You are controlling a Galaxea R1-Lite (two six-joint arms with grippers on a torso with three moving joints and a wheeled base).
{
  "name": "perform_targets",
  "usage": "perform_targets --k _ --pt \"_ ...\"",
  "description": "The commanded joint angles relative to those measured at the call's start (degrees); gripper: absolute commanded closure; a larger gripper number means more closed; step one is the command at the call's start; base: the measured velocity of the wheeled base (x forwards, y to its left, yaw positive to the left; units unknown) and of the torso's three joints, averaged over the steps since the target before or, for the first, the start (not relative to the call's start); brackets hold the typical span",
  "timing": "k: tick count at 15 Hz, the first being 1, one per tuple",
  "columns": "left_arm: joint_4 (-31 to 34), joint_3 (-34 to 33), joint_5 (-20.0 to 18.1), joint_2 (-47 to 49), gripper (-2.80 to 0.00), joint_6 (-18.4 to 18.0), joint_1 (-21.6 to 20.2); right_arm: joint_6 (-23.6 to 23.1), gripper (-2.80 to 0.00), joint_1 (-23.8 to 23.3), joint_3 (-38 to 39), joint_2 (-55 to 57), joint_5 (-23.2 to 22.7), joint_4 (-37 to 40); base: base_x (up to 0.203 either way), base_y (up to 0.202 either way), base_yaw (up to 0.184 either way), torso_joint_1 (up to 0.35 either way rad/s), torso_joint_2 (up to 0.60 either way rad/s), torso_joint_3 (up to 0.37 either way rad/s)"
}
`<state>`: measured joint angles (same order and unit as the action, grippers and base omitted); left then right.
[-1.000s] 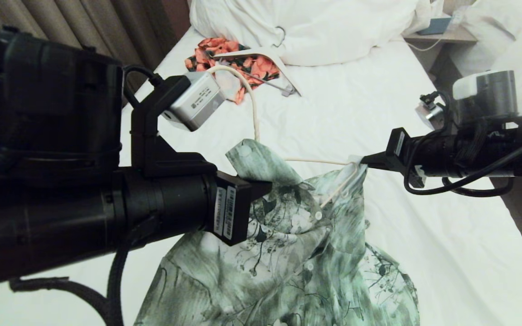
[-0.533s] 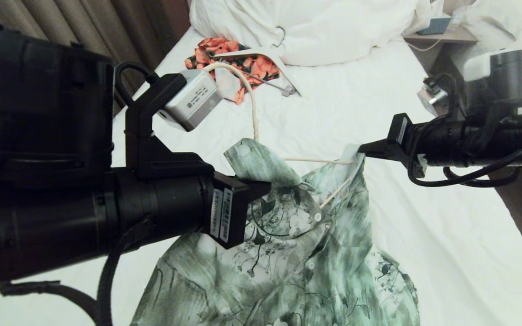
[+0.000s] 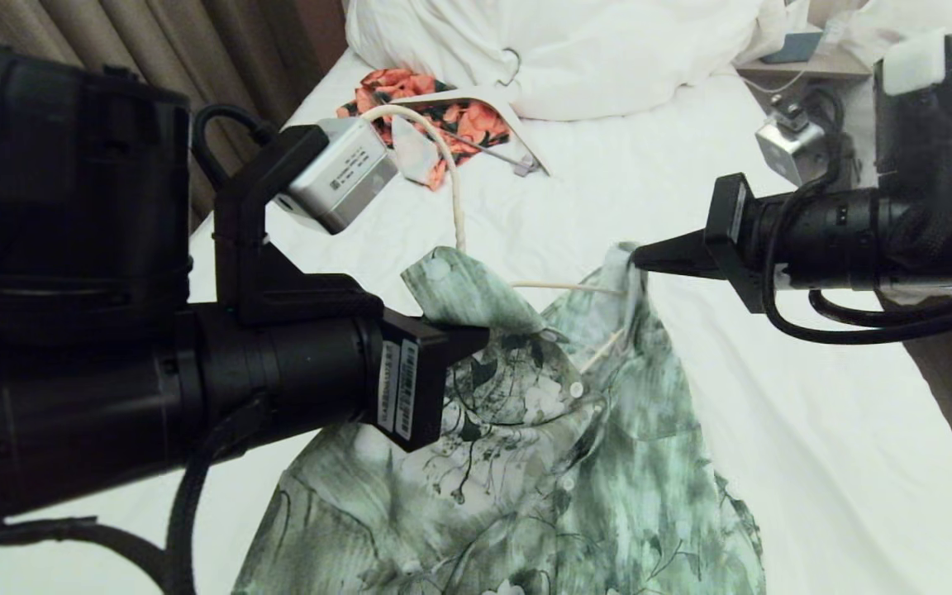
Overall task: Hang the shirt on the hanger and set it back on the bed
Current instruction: Hook the other side of the shirt onto the hanger
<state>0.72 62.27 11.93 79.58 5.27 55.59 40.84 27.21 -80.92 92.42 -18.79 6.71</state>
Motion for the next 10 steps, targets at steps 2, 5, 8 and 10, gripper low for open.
perform_targets --k 2,5,8,10 --pt "-0.1 0.0 0.2 -0.1 0.00 0.0 0.0 0.4 0.00 2.5 -0.3 -3.2 -0.1 1.6 0.000 0.000 0.000 0.000 0.00 0.000" --pt "-0.1 0.0 0.5 0.1 0.00 0.0 0.0 0.5 0.00 4.0 -0.3 -4.3 -0.1 2.1 0.000 0.000 0.000 0.000 0.00 0.000" --pt "-0.1 0.0 0.5 0.1 0.00 0.0 0.0 0.4 0.00 1.1 -0.3 -3.5 0.5 5.2 0.000 0.000 0.000 0.000 0.00 0.000" --pt "-0.1 0.0 0.5 0.2 0.00 0.0 0.0 0.1 0.00 -0.7 -0.1 -3.4 0.5 9.0 0.000 0.000 0.000 0.000 0.00 0.000"
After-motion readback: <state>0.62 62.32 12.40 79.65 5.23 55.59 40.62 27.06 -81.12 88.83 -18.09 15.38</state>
